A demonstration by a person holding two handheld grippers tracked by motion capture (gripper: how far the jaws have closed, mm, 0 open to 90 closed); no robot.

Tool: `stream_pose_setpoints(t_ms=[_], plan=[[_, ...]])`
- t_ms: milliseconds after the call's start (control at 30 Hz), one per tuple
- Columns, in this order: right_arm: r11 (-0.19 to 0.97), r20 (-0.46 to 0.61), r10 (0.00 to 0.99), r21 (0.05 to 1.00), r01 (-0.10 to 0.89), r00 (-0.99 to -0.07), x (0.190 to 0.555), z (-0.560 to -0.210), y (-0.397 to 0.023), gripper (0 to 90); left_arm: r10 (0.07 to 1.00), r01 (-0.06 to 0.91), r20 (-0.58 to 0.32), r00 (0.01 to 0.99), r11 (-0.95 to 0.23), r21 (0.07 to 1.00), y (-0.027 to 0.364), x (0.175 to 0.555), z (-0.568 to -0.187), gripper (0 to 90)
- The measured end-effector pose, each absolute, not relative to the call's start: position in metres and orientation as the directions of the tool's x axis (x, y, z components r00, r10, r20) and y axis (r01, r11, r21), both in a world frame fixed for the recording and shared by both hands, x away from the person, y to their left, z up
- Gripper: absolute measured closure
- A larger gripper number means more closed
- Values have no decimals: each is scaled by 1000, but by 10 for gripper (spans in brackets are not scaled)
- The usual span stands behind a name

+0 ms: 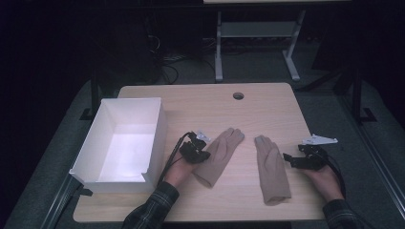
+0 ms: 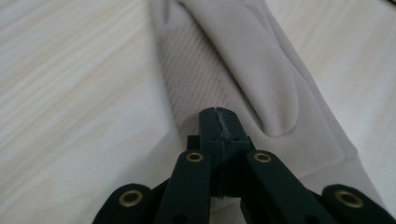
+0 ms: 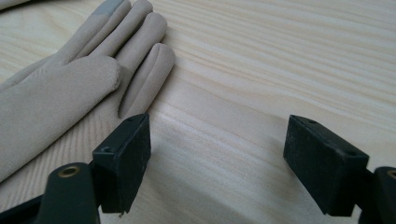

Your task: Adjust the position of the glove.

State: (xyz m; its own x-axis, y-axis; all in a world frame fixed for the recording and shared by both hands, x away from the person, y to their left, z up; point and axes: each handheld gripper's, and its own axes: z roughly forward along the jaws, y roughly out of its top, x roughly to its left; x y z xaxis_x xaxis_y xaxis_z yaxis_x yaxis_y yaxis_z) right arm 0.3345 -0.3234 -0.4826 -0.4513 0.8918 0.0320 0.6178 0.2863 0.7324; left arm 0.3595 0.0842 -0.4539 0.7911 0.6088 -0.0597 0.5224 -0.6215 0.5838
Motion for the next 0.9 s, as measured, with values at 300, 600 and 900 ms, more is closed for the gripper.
stream_pose_setpoints(t_ms=[300,600,900], plan=[[289,31,891,733,616,-454,335,-483,-323,230,542,485,-88,836,-654,580,77,335,-454,896],[289,30,890,733,616,-454,335,-483,-323,229,498,451,-85,863,-685,571,74,317,-453,896],[288,32,891,732,617,-454,334,-483,-323,228,516,474,-110,849,-655,588,77,322,-448,743]])
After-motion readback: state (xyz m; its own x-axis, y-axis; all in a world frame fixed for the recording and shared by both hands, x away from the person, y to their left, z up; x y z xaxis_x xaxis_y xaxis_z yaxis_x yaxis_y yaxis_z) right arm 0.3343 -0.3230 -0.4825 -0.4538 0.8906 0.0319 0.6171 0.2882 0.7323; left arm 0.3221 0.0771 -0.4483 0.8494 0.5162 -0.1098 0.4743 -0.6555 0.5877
